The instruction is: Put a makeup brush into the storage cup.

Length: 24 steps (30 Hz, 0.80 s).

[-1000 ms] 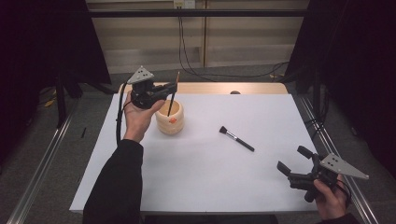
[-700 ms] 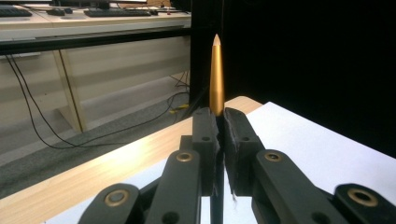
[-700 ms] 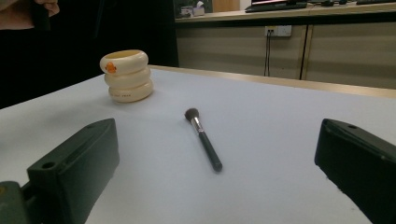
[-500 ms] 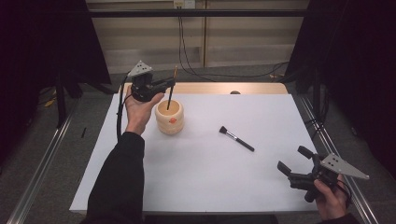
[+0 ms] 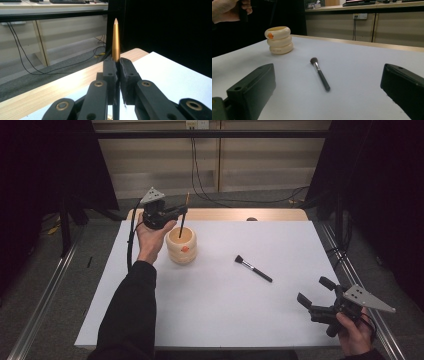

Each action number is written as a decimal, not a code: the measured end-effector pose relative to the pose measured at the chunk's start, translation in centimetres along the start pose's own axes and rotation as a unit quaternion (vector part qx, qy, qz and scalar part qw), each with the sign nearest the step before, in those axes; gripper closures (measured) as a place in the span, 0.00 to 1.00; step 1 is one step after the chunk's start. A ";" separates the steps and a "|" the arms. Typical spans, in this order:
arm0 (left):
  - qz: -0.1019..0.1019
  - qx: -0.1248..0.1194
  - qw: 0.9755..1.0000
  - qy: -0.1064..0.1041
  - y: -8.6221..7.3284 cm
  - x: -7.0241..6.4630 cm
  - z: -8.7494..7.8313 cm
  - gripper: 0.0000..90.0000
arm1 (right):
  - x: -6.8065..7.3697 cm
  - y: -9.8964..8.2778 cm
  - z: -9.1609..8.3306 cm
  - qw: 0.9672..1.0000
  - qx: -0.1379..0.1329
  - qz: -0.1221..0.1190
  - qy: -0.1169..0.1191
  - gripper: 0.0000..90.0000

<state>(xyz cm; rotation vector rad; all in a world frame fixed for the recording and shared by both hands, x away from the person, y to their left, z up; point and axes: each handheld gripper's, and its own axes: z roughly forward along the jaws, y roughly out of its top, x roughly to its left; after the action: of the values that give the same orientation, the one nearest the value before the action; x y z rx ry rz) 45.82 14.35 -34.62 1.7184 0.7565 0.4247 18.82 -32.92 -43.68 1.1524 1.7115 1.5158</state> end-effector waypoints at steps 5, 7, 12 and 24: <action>0.002 0.008 1.000 0.007 -0.3 0.2 0.2 0.93 | 0.0 0.0 -0.1 1.000 -0.003 0.006 -0.004 0.00; 0.000 0.008 1.000 0.003 -0.6 0.3 0.2 0.93 | 0.0 0.0 -0.1 1.000 -0.004 0.006 -0.004 0.00; -0.006 0.010 1.000 0.012 -1.5 0.4 0.8 0.93 | 0.0 0.0 -0.2 1.000 -0.003 0.006 -0.004 0.00; -0.013 0.018 1.000 0.007 -3.2 0.4 1.1 0.93 | 0.0 0.0 -0.2 1.000 0.001 0.006 -0.004 0.00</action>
<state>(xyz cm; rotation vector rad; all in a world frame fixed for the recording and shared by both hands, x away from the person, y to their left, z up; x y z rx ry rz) 45.96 14.29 -37.97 1.7386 0.8009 0.4086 18.66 -33.00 -43.67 1.1689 1.7052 1.5152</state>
